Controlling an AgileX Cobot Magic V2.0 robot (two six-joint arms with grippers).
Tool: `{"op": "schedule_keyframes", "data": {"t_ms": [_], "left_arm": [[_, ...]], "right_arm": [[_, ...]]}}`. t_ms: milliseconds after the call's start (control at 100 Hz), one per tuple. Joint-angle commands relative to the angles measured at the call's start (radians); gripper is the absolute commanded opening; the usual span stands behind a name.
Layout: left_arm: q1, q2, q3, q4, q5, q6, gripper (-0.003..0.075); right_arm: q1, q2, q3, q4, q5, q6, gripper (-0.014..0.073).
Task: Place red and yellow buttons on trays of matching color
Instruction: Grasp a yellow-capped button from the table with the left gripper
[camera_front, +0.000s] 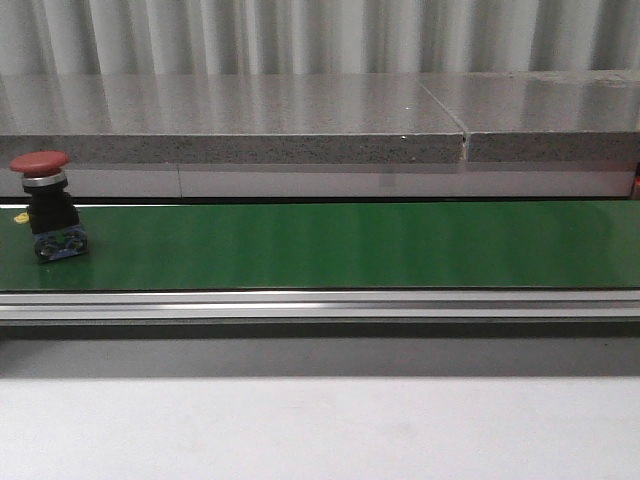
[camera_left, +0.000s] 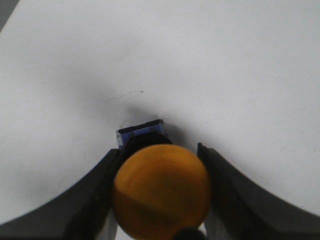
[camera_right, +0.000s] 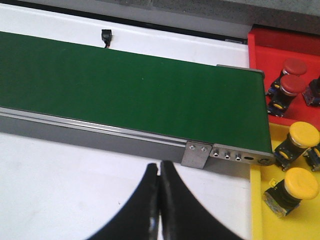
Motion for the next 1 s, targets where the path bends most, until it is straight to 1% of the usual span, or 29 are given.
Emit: {"op": "schedule_keyframes", "data": {"t_ms": [0, 140, 240, 410, 560, 770, 990], "left_arm": [[0.003, -0.106, -0.032, -0.014, -0.015, 0.014, 0.0272], [0.001, -0.181, -0.016, -0.014, 0.017, 0.022, 0.0272], [-0.006, -0.249, 0.026, -0.014, 0.023, 0.041, 0.0272], [-0.020, -0.389, 0.146, -0.014, 0.018, 0.067, 0.0272], [-0.044, -0.525, 0.269, -0.019, -0.017, 0.067, 0.0272], [-0.129, -0.662, 0.416, -0.021, -0.030, 0.067, 0.0272], [-0.240, -0.675, 0.470, -0.021, -0.043, 0.067, 0.0272]], "right_arm": [[-0.003, 0.008, -0.023, 0.009, -0.064, -0.006, -0.0066], [-0.003, 0.008, -0.023, 0.009, -0.064, -0.006, -0.0066], [-0.003, 0.008, -0.023, 0.009, -0.064, -0.006, -0.0066], [-0.003, 0.008, -0.023, 0.009, -0.064, -0.006, -0.0066], [-0.003, 0.008, -0.023, 0.009, -0.064, -0.006, -0.0066], [-0.003, 0.008, -0.023, 0.009, -0.064, -0.006, -0.0066], [-0.003, 0.008, -0.023, 0.009, -0.064, -0.006, -0.0066]]}}
